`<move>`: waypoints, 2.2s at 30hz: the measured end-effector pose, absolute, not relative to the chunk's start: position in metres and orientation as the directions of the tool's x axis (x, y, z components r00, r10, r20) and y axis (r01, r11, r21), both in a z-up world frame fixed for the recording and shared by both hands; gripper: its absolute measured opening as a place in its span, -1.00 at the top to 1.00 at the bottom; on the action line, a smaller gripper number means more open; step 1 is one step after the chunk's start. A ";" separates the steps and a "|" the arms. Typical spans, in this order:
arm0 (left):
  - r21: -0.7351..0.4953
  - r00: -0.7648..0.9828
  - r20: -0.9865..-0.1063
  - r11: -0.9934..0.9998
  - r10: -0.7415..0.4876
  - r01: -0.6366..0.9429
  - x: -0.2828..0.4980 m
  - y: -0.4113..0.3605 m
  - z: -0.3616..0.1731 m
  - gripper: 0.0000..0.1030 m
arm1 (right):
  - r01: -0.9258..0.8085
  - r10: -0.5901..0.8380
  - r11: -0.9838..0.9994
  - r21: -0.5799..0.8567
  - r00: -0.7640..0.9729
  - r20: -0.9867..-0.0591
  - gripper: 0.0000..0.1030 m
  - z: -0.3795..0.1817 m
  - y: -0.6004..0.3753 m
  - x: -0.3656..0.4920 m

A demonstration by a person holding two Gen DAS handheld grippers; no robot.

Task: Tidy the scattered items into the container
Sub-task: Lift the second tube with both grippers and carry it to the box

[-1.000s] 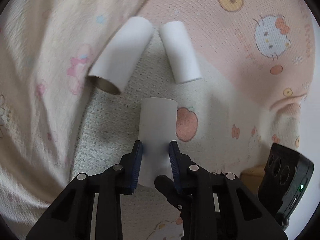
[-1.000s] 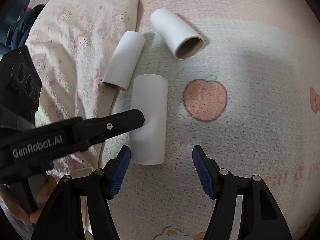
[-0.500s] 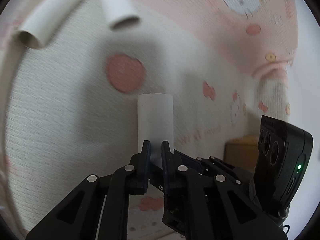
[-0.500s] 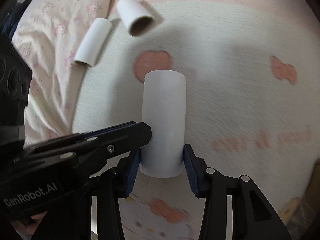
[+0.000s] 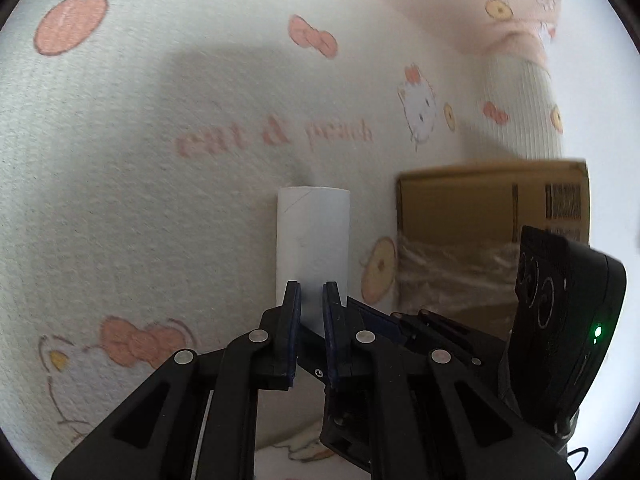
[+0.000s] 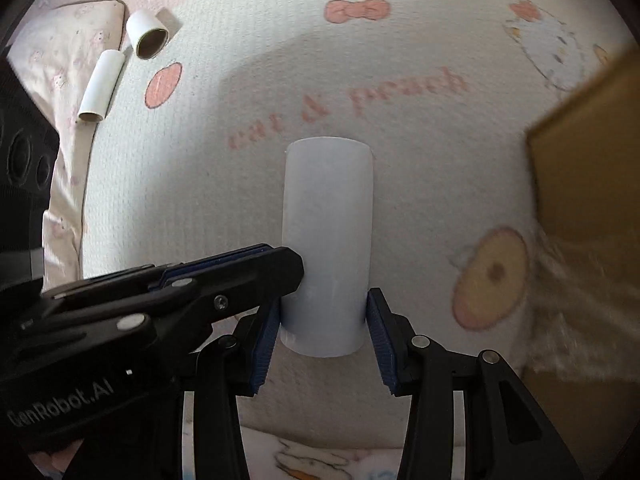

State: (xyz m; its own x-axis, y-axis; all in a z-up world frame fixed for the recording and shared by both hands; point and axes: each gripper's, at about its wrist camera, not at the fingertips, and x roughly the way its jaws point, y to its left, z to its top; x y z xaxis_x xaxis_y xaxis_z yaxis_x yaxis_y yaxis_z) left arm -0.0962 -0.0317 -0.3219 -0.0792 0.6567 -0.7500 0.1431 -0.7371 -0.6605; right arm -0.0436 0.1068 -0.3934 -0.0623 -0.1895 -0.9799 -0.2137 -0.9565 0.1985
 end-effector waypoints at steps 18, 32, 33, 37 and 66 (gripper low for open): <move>-0.609 -0.088 -0.793 -0.782 0.603 0.132 -0.125 -0.020 -0.321 0.28 | -0.264 -0.287 -0.913 0.310 -0.121 -0.950 0.20 -0.402 0.121 -0.019; -0.556 -0.227 -0.808 -0.831 0.544 -0.015 -0.128 -0.016 -0.231 0.27 | -0.182 -0.287 -0.916 0.357 -0.323 -0.902 0.20 -0.341 0.128 -0.010; -0.549 -0.254 -0.803 -0.835 0.539 -0.032 -0.128 -0.015 -0.216 0.27 | -0.169 -0.279 -0.920 0.353 -0.351 -0.894 0.20 -0.329 0.129 -0.009; -0.534 -0.334 -0.780 -0.841 0.529 -0.086 -0.130 -0.009 -0.165 0.27 | -0.131 -0.236 -0.936 0.327 -0.456 -0.858 0.20 -0.281 0.134 -0.004; -0.427 0.061 -0.902 -0.862 0.428 -0.274 -0.165 0.232 -0.141 0.41 | -0.311 -0.120 -0.906 0.287 -0.461 -0.879 0.20 -0.233 0.304 0.074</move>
